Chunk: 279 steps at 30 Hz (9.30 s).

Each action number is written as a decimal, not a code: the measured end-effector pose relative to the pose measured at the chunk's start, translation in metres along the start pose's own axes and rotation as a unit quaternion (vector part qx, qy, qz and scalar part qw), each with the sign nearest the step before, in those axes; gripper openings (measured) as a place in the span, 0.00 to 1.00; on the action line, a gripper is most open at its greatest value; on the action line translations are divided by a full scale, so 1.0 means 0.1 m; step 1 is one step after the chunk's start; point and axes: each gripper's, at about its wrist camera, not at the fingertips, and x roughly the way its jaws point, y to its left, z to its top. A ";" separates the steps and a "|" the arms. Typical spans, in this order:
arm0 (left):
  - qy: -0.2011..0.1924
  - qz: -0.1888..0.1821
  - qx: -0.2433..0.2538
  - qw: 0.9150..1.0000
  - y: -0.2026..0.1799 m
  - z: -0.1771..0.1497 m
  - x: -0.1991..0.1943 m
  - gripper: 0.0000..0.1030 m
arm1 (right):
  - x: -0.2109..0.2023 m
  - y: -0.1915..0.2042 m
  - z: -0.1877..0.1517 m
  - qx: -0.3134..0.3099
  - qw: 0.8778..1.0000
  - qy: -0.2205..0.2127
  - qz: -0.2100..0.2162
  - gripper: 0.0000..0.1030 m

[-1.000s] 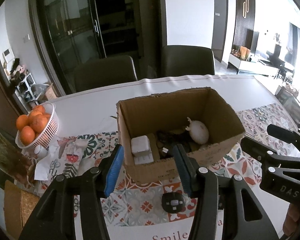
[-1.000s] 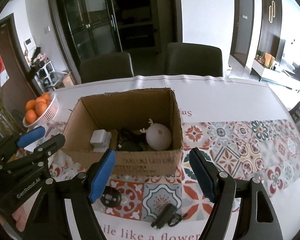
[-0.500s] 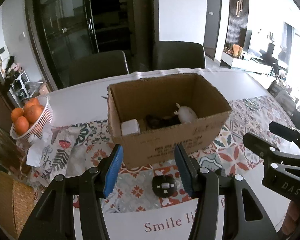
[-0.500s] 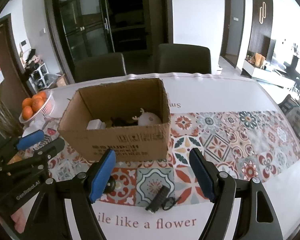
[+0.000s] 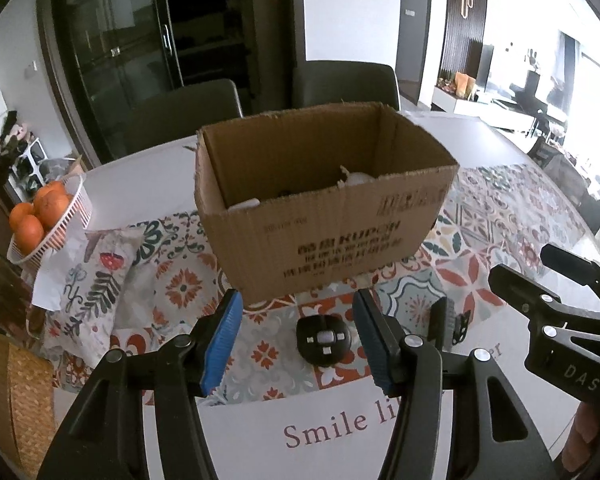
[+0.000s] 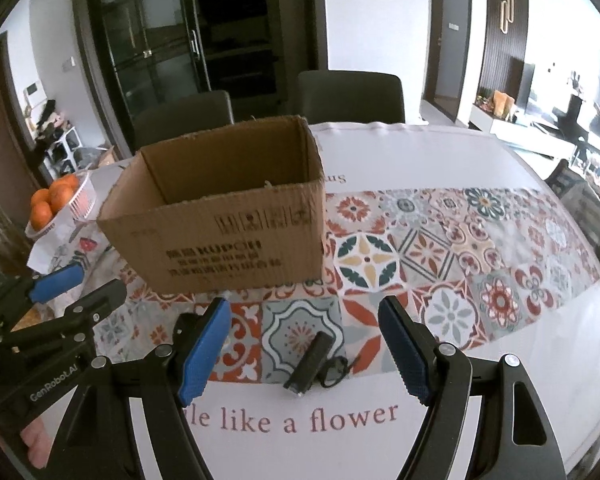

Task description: Organize rigid objects

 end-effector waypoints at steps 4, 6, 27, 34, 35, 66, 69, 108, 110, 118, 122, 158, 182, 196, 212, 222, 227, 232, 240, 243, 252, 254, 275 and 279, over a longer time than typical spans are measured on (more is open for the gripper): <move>0.005 -0.008 0.003 1.000 -0.02 -0.10 0.08 0.57 | 0.04 -0.03 -0.13 0.015 1.000 -0.002 -0.003 0.74; 0.008 -0.009 0.007 1.000 -0.03 -0.14 0.12 0.57 | 0.06 -0.04 -0.19 0.021 1.000 -0.003 -0.002 0.74; 0.014 -0.009 0.023 1.000 -0.04 -0.51 0.53 0.68 | 0.46 -0.15 -0.72 0.091 0.996 0.013 -0.016 0.79; 0.027 -0.026 0.027 0.999 -0.05 -0.59 0.69 0.68 | 0.57 -0.18 -0.84 0.100 0.994 0.022 -0.024 0.79; 0.028 -0.029 0.027 0.999 -0.06 -0.60 0.71 0.68 | 0.59 -0.19 -0.86 0.102 0.994 0.026 -0.023 0.79; 0.059 -0.056 0.002 0.997 -0.01 -0.49 1.36 0.69 | 1.08 -0.24 -0.79 0.120 0.991 0.051 -0.029 0.74; 0.053 -0.054 0.004 0.997 -0.03 -0.49 1.35 0.60 | 1.08 -0.22 -0.79 0.111 0.992 0.047 -0.036 0.61; -0.004 -0.043 -0.021 0.999 -0.05 -0.51 0.52 0.56 | 0.37 -0.09 -0.68 0.060 0.998 -0.030 0.016 0.36; -0.011 -0.041 -0.021 0.999 -0.05 -0.50 0.44 0.56 | 0.31 -0.08 -0.66 0.059 0.997 -0.037 0.020 0.36; -0.037 -0.035 -0.023 0.998 -0.03 -0.38 0.16 0.57 | 0.09 -0.05 -0.56 0.055 0.996 -0.059 0.036 0.36; -0.046 -0.028 -0.024 0.998 -0.02 -0.31 0.06 0.56 | -0.01 -0.02 -0.48 0.049 0.995 -0.069 0.043 0.36; -0.080 -0.012 -0.017 0.997 0.20 0.68 -0.19 0.57 | -0.22 0.22 0.58 -0.015 0.990 -0.122 0.074 0.36; -0.012 -0.004 -0.027 1.000 0.39 1.18 0.36 0.57 | 0.48 0.29 1.17 -0.036 0.994 -0.031 0.094 0.36; 0.037 0.008 -0.045 0.998 0.42 1.14 0.73 0.57 | 0.87 0.29 1.20 -0.041 0.995 0.031 0.087 0.37; 0.001 0.048 -0.042 0.998 0.41 1.13 0.50 0.59 | 0.82 0.22 1.19 -0.033 0.996 0.031 0.078 0.47; -0.038 0.058 -0.046 0.997 0.36 0.95 0.01 0.62 | 0.28 0.21 1.07 -0.037 0.998 -0.019 0.054 0.47; -0.055 0.062 -0.049 0.995 0.33 0.78 -0.29 0.62 | -0.05 0.23 0.94 -0.043 0.997 -0.049 0.046 0.47; -0.076 0.070 -0.049 0.993 0.28 0.60 -0.61 0.67 | -0.36 0.22 0.78 -0.039 0.996 -0.073 0.037 0.47; -0.116 0.089 -0.051 0.988 0.18 0.25 -1.08 0.80 | -0.84 0.14 0.47 -0.021 0.994 -0.105 0.034 0.53; -0.138 0.109 -0.049 0.983 0.14 0.13 -1.25 0.82 | -1.01 0.13 0.33 -0.022 0.992 -0.127 0.015 0.58; -0.196 0.139 -0.030 0.970 -0.02 -0.24 -1.66 1.00 | -1.37 0.05 -0.04 -0.011 0.987 -0.161 0.011 0.75; -0.206 0.147 -0.027 0.967 -0.04 -0.32 -1.73 1.00 | -1.43 0.04 -0.12 -0.008 0.987 -0.162 0.013 0.76; -0.232 0.169 -0.052 0.957 -0.10 -0.83 -2.09 1.00 | -1.82 0.10 -0.56 -0.015 0.980 -0.196 0.002 0.83; -0.230 0.165 -0.056 0.957 -0.10 -0.86 -2.11 1.00 | -1.83 0.11 -0.59 -0.015 0.980 -0.197 0.004 0.83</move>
